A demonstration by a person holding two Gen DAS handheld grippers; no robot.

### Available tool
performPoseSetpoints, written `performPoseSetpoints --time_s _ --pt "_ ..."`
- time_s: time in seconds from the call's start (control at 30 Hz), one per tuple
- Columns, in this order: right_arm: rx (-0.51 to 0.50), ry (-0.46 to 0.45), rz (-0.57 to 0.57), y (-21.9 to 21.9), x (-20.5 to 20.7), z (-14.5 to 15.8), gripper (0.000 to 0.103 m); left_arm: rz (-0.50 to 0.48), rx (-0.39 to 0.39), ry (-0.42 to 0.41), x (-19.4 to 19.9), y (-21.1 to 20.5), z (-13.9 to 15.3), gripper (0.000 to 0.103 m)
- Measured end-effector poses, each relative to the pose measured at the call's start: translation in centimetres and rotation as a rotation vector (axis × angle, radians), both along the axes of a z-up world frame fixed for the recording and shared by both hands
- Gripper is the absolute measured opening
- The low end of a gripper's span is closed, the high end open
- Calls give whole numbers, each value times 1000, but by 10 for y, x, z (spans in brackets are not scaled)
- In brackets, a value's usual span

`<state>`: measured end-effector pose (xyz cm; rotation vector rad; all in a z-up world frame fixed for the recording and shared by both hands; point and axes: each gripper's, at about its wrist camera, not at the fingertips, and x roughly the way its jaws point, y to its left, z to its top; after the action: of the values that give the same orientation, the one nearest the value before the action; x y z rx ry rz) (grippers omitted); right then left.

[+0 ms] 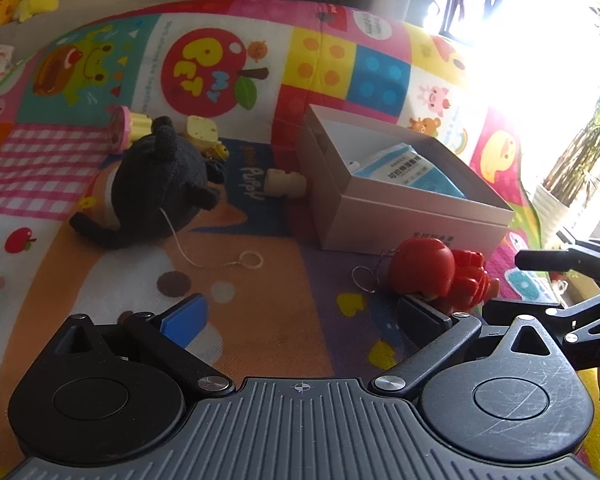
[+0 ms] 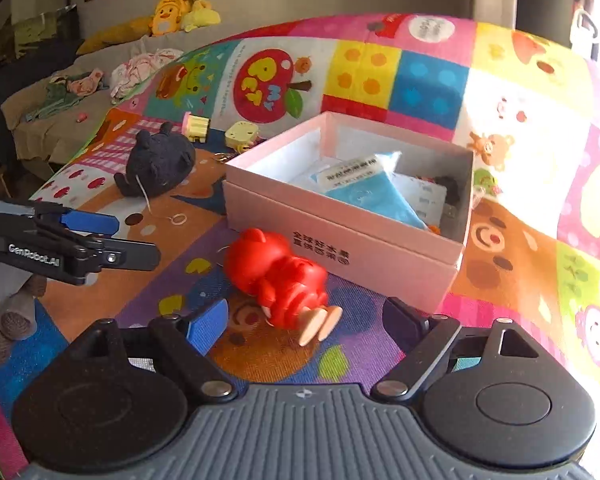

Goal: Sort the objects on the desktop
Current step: 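Carry the red doll keychain with the right tool over the pink box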

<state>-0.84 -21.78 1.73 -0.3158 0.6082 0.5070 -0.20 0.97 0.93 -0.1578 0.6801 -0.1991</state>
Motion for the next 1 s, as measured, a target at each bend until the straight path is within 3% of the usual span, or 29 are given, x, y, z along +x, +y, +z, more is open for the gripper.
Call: performPoseSetpoints --time_s 0.07,0.2,0.37,0.4,0.73,1.0 --pt "-84 -63 49 22 -3 -4 81 -10 29 -1 -4 -2 -1 103" --pt "-188 -77 69 49 15 -19 71 -56 27 3 -16 -2 0 103" --pt "-238 -6 42 55 34 -26 59 -77 12 2 -23 0 1 103" --pt "-232 25 40 53 33 -22 54 -75 5 2 -23 1 1 103" --pt "16 419 -4 9 3 32 54 -111 -75 -5 -21 -5 7 103" --pt "118 412 -54 -6 -5 71 53 -115 -79 -15 -25 -8 12 103"
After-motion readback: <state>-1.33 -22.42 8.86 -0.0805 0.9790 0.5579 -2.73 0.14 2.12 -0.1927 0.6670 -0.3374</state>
